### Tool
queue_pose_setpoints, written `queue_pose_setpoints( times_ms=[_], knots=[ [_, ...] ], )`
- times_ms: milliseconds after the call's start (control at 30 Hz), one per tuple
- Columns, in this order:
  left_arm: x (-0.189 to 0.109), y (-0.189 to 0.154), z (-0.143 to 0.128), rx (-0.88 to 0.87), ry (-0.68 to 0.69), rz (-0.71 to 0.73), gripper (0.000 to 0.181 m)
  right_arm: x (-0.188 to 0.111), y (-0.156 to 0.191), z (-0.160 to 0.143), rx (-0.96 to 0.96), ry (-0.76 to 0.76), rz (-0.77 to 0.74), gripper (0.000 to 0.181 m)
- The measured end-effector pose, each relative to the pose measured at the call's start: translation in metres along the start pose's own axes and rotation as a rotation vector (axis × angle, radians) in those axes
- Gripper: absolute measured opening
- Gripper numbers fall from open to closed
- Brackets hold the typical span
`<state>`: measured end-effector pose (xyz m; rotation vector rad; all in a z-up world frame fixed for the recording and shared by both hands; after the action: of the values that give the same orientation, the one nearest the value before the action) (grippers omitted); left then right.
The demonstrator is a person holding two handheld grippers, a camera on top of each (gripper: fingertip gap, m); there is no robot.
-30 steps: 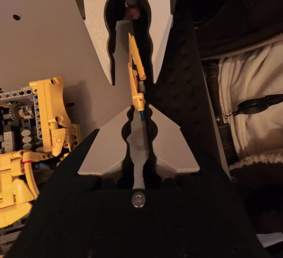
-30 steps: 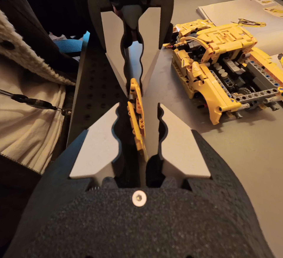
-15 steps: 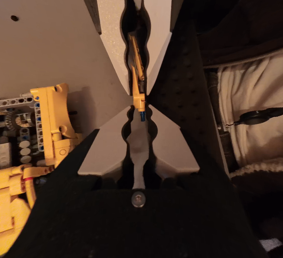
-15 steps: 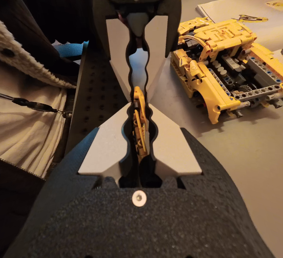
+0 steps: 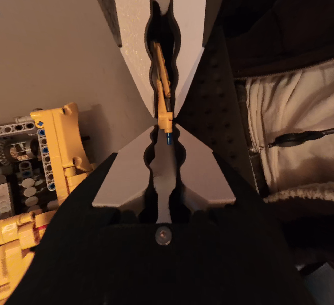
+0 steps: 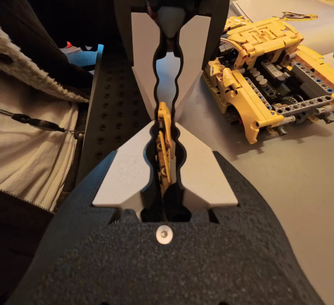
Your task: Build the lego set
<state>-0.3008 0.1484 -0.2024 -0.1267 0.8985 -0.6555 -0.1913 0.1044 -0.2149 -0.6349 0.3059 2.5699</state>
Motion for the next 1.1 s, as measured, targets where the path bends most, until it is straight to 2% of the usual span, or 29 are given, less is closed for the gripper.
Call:
queue_pose_setpoints(
  times_ms=[100, 233, 333, 567, 700, 767, 833, 867, 933, 1100],
  knots=[
    [0.001, 0.003, -0.003, -0.027, -0.101, -0.019, 0.016, -0.002, -0.003, -0.001, 0.042, 0.004, 0.022, 0.014],
    [-0.003, 0.009, -0.008, -0.071, -0.217, -0.014, 0.043, -0.007, -0.010, -0.001, 0.093, -0.026, 0.004, 0.013],
    [-0.007, 0.012, -0.012, -0.105, -0.323, 0.019, 0.051, -0.020, -0.021, 0.003, 0.203, -0.135, 0.003, 0.013],
    [-0.001, 0.009, 0.000, -0.229, -0.620, -0.034, 0.055, -0.049, -0.036, 0.014, 0.449, -0.449, 0.059, 0.013],
    [-0.006, 0.000, 0.025, -0.239, -0.886, -0.071, 0.054, -0.060, -0.036, 0.025, 0.513, -0.648, 0.055, 0.013],
    [-0.013, -0.001, 0.035, -0.226, -0.994, -0.035, 0.049, -0.060, -0.035, 0.030, 0.521, -0.712, 0.048, 0.013],
    [-0.023, -0.001, 0.038, -0.218, -1.112, -0.021, 0.021, -0.055, -0.032, 0.032, 0.522, -0.716, 0.057, 0.013],
    [-0.026, -0.001, 0.037, -0.225, -1.145, -0.023, 0.016, -0.054, -0.030, 0.033, 0.517, -0.724, 0.068, 0.014],
    [-0.028, -0.002, 0.034, -0.230, -1.123, -0.031, 0.016, -0.052, -0.028, 0.033, 0.494, -0.714, 0.065, 0.014],
    [-0.038, -0.013, 0.029, -0.130, -0.934, 0.017, 0.016, -0.047, -0.021, 0.036, 0.376, -0.634, 0.115, 0.014]
  ],
)
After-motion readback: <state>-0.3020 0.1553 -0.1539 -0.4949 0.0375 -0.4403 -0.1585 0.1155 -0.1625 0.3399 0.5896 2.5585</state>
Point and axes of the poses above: each gripper's, where its closed fingertips meet, x out along the fingers, z out of its top, y = z × x across the jaws, the point moved 8 cm from there along -x, back along the fingers, and after that the axes turned 10 degrees about -z, right-handed, at the moved point
